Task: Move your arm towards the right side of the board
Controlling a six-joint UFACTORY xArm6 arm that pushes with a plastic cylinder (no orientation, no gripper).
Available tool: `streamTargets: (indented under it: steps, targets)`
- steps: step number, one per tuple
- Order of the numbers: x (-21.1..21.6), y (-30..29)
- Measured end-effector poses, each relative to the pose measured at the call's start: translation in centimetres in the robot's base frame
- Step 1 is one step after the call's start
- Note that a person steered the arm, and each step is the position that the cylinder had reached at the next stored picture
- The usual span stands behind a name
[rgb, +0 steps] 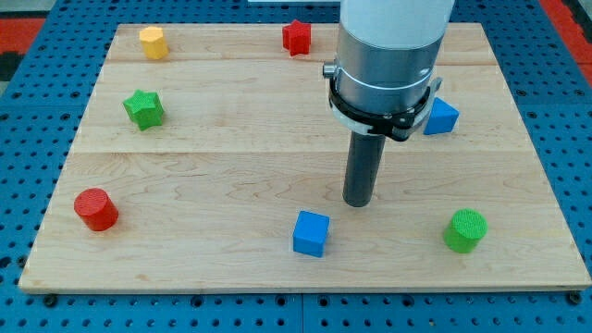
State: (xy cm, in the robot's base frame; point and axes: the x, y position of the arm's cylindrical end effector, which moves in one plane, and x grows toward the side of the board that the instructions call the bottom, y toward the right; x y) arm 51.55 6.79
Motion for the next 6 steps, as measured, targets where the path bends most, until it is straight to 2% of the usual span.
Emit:
streamTargets:
  steps: [2,3,4,5,6]
  targets:
    - [-6.5,5.8]
    - [-6.6,8.0]
    - [-10.5,17.2]
    - [-17.9,21.9]
    - [-26.6,17.6]
